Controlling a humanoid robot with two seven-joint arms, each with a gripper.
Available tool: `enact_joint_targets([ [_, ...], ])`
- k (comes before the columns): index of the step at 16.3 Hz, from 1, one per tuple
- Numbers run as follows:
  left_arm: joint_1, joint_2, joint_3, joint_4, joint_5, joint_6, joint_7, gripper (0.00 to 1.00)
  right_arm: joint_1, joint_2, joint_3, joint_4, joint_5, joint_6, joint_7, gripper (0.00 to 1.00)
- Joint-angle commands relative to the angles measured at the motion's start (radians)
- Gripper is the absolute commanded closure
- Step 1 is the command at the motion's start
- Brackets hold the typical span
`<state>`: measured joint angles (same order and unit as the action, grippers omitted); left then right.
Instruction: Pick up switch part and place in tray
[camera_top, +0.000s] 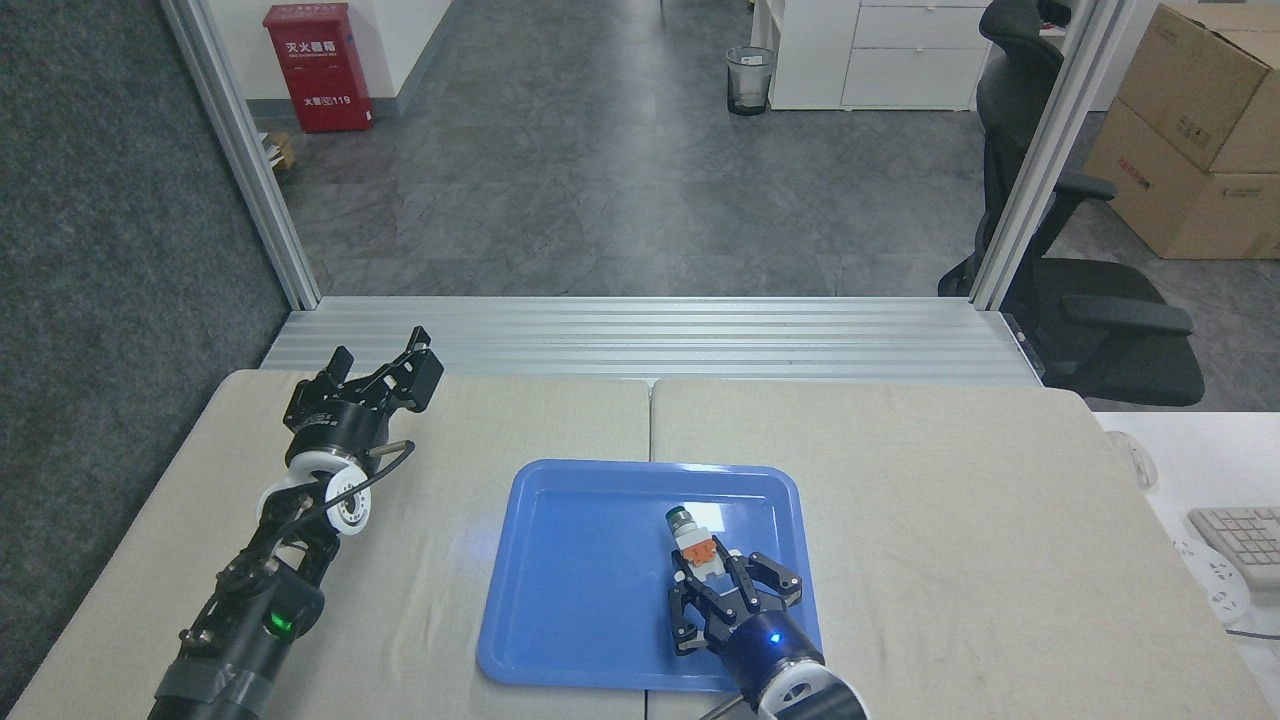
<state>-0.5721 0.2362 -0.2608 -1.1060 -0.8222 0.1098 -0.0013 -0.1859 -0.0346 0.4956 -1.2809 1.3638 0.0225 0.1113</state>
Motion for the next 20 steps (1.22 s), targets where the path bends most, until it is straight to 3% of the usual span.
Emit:
enact_joint_targets([
  [1, 0.0, 0.0, 0.0, 0.0, 0.0, 0.001, 0.001, 0.0, 0.028, 0.055, 0.08, 0.058, 0.0, 0.039, 0.004, 0.27],
  [2, 0.0, 0.0, 0.0, 0.0, 0.0, 0.001, 0.0, 0.0, 0.02, 0.061, 0.049, 0.066, -0.002, 0.065, 0.001, 0.04],
  [5, 0.0, 0.0, 0.0, 0.0, 0.0, 0.001, 0.001, 0.0, -0.076, 0.084, -0.078, 0.071, -0.035, 0.085, -0.037, 0.02],
  [6, 0.0, 0.0, 0.0, 0.0, 0.0, 0.001, 0.001, 0.0, -0.123, 0.081, -0.135, 0.069, -0.073, 0.085, -0.077, 0.02],
  [8, 0.0, 0.0, 0.0, 0.0, 0.0, 0.001, 0.0, 0.0, -0.217, 0.049, -0.236, 0.066, -0.091, 0.085, -0.126, 0.02],
  [10, 0.0, 0.0, 0.0, 0.0, 0.0, 0.001, 0.0, 0.0, -0.283, -0.074, -0.371, 0.08, -0.095, 0.083, -0.176, 0.02],
  [12, 0.0, 0.0, 0.0, 0.0, 0.0, 0.001, 0.001, 0.0, -0.291, -0.207, -0.431, 0.141, -0.109, 0.082, -0.199, 0.02],
  [15, 0.0, 0.0, 0.0, 0.0, 0.0, 0.001, 0.0, 0.0, -0.264, -0.321, -0.428, 0.173, -0.25, 0.071, -0.174, 0.02],
  [16, 0.0, 0.0, 0.0, 0.0, 0.0, 0.001, 0.001, 0.0, -0.233, -0.343, -0.428, 0.173, -0.305, 0.065, -0.144, 0.02],
  [18, 0.0, 0.0, 0.0, 0.0, 0.0, 0.001, 0.0, 0.0, -0.193, -0.356, -0.416, 0.169, -0.31, 0.054, -0.125, 0.02],
  [20, 0.0, 0.0, 0.0, 0.0, 0.0, 0.001, 0.001, 0.0, -0.205, -0.364, -0.42, 0.164, -0.321, 0.034, -0.134, 0.01],
])
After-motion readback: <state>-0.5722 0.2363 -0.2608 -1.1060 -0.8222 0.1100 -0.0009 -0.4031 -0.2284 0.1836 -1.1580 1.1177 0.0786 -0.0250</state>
